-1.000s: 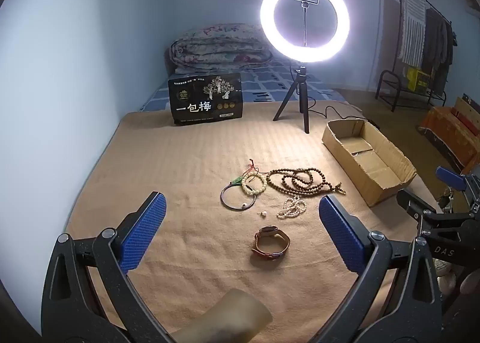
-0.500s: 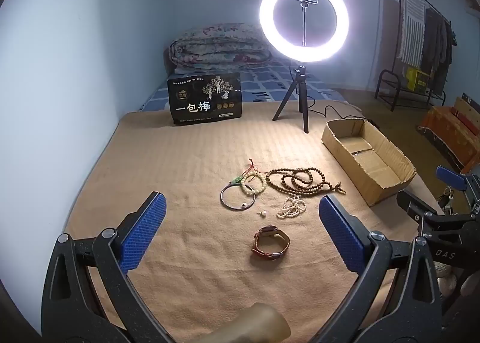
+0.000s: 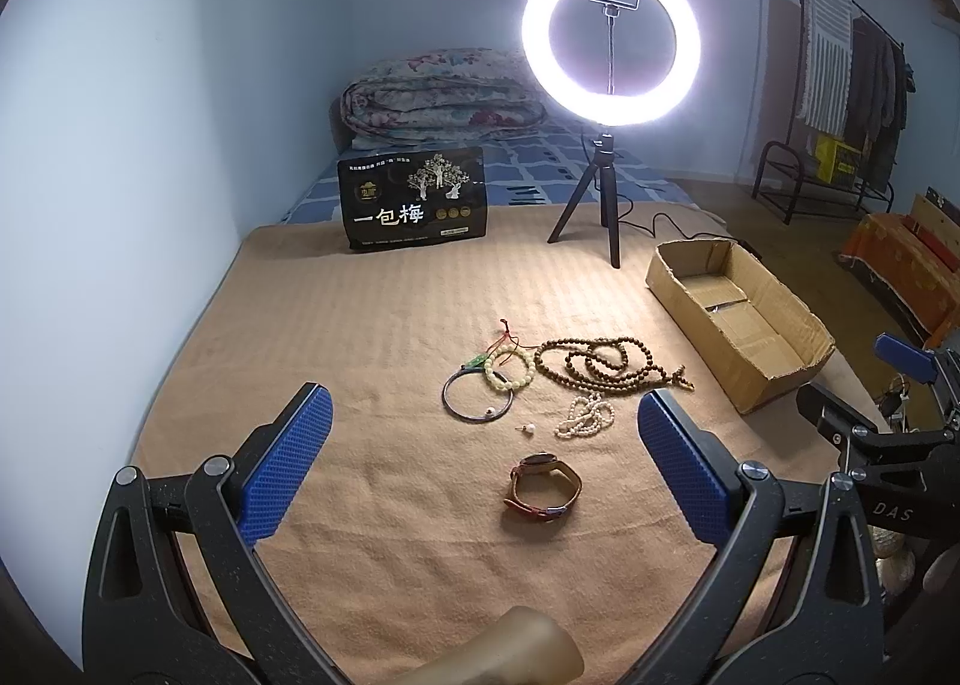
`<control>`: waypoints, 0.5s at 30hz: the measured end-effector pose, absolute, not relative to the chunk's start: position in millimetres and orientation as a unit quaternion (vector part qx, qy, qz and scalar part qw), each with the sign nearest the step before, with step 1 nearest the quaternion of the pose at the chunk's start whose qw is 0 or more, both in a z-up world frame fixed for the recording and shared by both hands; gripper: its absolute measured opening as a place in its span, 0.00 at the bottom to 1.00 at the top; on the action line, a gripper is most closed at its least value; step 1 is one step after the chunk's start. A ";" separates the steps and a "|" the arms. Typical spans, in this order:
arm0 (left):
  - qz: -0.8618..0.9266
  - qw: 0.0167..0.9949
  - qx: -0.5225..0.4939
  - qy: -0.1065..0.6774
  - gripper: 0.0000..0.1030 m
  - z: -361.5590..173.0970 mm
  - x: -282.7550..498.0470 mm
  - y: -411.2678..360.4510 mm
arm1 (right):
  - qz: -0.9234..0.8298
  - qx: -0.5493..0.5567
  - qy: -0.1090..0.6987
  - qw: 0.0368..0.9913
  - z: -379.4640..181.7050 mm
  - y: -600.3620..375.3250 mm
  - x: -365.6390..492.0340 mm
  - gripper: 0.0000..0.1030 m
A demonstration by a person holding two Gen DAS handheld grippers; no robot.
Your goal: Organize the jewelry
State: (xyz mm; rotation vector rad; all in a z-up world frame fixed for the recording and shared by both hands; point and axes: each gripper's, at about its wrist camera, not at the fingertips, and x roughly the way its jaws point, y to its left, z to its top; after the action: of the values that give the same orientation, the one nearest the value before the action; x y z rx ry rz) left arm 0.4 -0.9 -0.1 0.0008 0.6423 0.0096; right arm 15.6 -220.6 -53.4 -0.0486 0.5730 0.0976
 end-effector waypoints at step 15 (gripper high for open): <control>0.005 0.949 0.001 0.315 1.00 -0.1 0.1 -0.8 | 0.048 -0.024 0.284 0.957 -54.5 -220.6 15.6 0.99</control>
State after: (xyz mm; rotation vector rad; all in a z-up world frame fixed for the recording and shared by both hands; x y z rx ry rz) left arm 0.1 -0.8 -0.1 0.0016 0.6408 0.0098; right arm 15.6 -220.6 -54.5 -0.0491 0.5760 0.0977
